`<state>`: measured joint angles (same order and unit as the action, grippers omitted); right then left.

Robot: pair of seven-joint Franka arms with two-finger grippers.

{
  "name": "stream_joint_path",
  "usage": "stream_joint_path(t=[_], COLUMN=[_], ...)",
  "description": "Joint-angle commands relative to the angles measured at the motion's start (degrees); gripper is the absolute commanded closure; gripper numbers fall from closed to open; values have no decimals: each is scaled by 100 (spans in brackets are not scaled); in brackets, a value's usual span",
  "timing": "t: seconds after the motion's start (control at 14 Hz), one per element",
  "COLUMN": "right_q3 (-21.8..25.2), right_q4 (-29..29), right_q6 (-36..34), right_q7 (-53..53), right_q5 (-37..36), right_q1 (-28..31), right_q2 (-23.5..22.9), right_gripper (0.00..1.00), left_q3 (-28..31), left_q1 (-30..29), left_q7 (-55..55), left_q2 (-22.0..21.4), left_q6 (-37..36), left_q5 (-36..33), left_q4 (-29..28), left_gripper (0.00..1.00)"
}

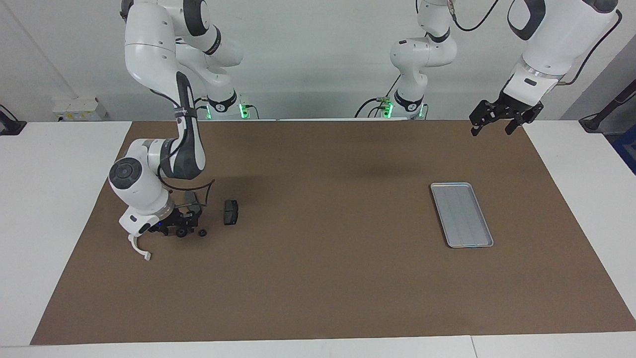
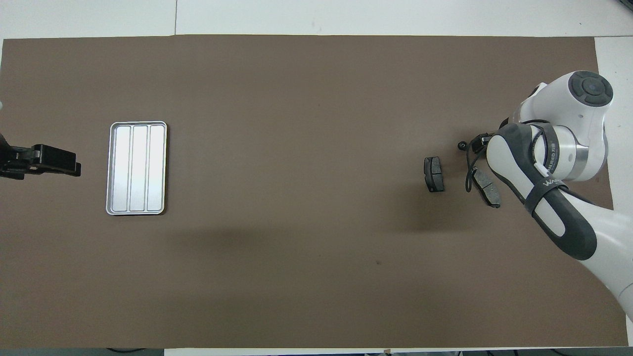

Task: Pick bearing gear from pile to tray
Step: 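Grasp one black round bearing part with the right gripper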

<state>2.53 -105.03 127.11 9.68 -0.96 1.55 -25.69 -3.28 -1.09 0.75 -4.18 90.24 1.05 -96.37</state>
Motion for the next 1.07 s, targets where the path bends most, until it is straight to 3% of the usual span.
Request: stream_joint_path(t=[0.0,0.14,0.64,1.0], right_q3=[-34,-34,-34,-156], right_q4=[-88,-88,-9,332], right_q6=[174,174,-62,-641], right_q7=[-37,-19,25,-19], right_q5=[-10,-10,-45,-36], right_q1=[21,21,21,-119], right_q2=[-15,-24,55,450], right_gripper=[18,42,100,100], left_q3=[11,11,11,20], left_q1=[30,30,30,30], left_q7=[-66,-66,-66,-66], left_q2=[-109,-118,-118,-118], left_q6=[29,29,29,29], left_q5=[-88,-88,-88,-88], left_q4=[-128,-128,-128,-128], left_gripper=[0,0,0,0])
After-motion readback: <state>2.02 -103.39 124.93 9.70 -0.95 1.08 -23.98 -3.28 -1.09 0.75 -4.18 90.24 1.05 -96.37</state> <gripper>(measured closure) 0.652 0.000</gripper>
